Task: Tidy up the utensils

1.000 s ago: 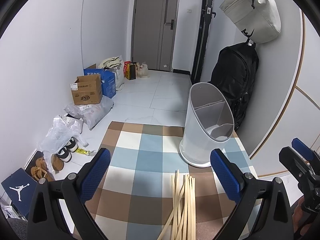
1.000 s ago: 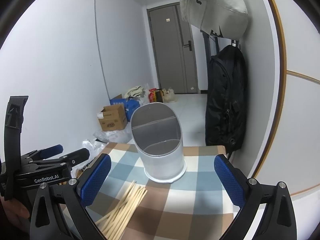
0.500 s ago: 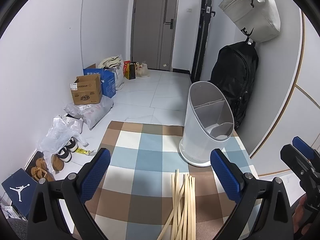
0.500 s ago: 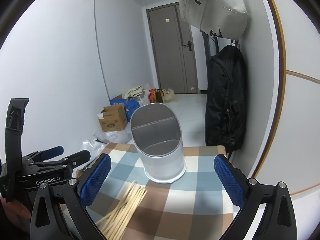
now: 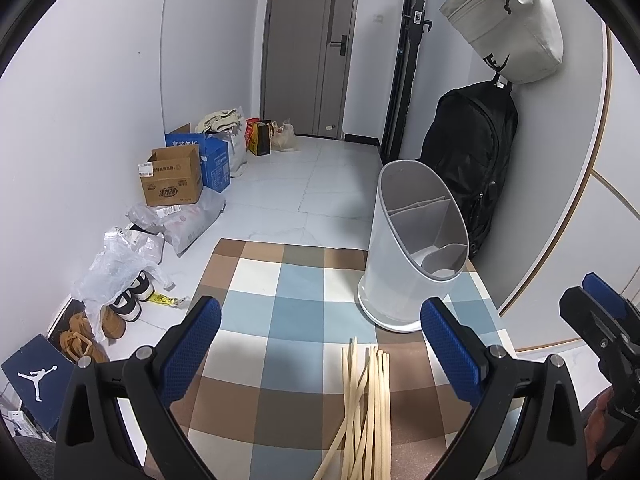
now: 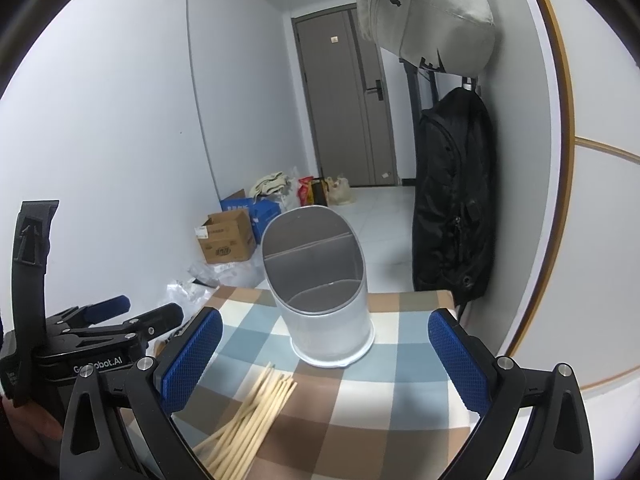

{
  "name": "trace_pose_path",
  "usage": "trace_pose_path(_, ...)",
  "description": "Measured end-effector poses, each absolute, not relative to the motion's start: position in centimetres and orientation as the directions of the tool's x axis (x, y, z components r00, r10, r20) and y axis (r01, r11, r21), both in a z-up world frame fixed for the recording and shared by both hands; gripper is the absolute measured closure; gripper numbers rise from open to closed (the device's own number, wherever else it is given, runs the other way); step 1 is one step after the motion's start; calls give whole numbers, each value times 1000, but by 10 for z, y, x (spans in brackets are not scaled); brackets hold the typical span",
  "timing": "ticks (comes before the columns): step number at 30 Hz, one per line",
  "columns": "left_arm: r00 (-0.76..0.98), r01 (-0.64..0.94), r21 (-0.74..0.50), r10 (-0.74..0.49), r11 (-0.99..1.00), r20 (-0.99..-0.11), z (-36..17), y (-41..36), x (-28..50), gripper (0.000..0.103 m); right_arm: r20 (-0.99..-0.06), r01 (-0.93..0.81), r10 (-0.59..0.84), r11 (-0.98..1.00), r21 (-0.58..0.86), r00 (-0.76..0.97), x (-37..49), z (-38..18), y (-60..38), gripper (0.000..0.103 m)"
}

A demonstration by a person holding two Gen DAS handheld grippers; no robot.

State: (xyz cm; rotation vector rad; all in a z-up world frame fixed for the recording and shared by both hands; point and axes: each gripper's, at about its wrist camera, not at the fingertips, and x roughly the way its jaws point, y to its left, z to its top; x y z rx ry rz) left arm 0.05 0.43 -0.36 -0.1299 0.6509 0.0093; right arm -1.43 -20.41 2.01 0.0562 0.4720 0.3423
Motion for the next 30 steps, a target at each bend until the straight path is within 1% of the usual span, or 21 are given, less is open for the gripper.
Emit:
trace_pose_path(7, 785, -43, -124, -43, 991, -618, -6, 7, 5, 5, -445, -317, 346, 938, 142, 826, -9, 19, -201, 0)
trace_pose_path(12, 760, -43, -131, -53, 990, -648, -13, 9, 13, 5, -469, -320, 357, 934, 158, 808, -2, 14, -199, 0)
trace_pose_path(15, 728, -41, -108, -44, 993, -684, -21, 8, 22, 5, -487, -325, 367, 930, 173, 793, 3, 10, -197, 0)
trace_pose_path(18, 695, -40, -125, -62, 991, -717, -30, 10, 29, 5, -505, -322, 370, 929, 184, 780, 10, 5, -197, 0)
trace_pose_path(24, 574, -6, -150, -119, 989, -810, -56, 13, 43, 6, -547, -298, 358, 934, 198, 757, 27, -5, -200, 0)
trace_pose_path(26, 528, 21, -145, -134, 989, -839, -67, 9, 47, 8, -561, -295, 357, 934, 203, 747, 33, -9, -200, 0)
trace_pose_path(28, 473, 43, -137, -141, 990, -869, -77, 5, 50, 18, -569, -298, 360, 933, 203, 740, 39, -13, -201, 0)
trace_pose_path(30, 430, 54, -155, -164, 986, -888, -84, 5, 53, 23, -576, -304, 366, 930, 205, 731, 45, -16, -200, 0)
